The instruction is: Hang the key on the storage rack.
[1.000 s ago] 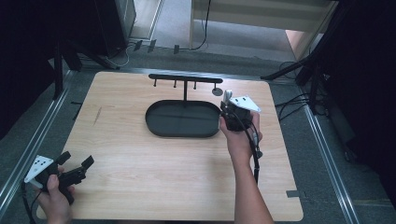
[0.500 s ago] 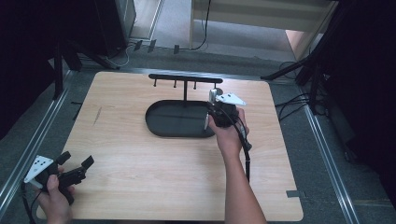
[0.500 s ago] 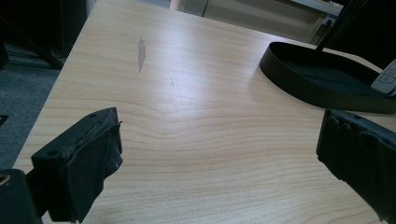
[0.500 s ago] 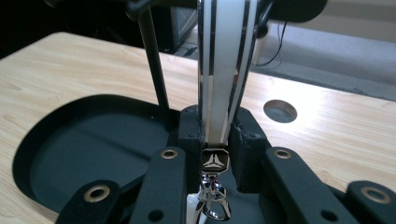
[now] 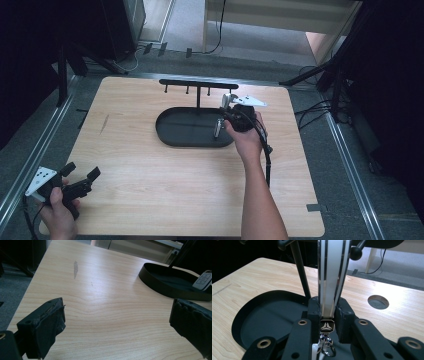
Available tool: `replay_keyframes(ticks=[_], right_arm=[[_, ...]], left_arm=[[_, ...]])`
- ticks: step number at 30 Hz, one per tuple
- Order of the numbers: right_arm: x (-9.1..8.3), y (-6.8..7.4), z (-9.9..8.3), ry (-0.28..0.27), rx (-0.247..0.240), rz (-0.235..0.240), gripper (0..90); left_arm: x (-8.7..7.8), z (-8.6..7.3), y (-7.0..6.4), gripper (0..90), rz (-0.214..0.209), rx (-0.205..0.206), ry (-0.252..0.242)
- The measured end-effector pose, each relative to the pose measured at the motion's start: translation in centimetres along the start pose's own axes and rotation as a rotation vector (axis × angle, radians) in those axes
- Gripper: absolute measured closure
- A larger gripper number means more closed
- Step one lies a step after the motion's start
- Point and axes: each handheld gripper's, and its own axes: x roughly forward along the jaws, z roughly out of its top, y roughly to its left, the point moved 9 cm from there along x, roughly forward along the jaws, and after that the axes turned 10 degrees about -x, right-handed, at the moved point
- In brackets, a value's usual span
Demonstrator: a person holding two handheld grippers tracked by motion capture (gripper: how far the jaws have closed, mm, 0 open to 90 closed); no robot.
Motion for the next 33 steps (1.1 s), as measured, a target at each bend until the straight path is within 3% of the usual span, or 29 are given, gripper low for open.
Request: replay_keyframes(ticks=[5, 12, 24, 30, 33], right_arm=[[0.2, -0.4, 0.3, 0.006, 0.004, -0.017, 77.0], [0.1, -0.8, 0.2, 0.000, 0.016, -0.006, 77.0], [-0.2, -0.9, 0.4, -0.036, 0.026, -0.035, 76.6], [-0.5, -1.3, 0.3, -0.070, 0.061, -0.041, 75.9], [-0.6, -1.3, 0.3, -0.076, 0.045, -0.048, 75.9]], left_arm=[[0.0, 0.0, 0.0, 0.2, 0.001, 0.000, 0.000], [0.0, 0.0, 0.0, 0.2, 0.003, 0.005, 0.003], [0.0, 0.0, 0.0, 0.2, 0.002, 0.004, 0.004], [0.1, 0.0, 0.0, 0.2, 0.002, 0.005, 0.004], [0.1, 0.0, 0.0, 0.1, 0.002, 0.005, 0.003]])
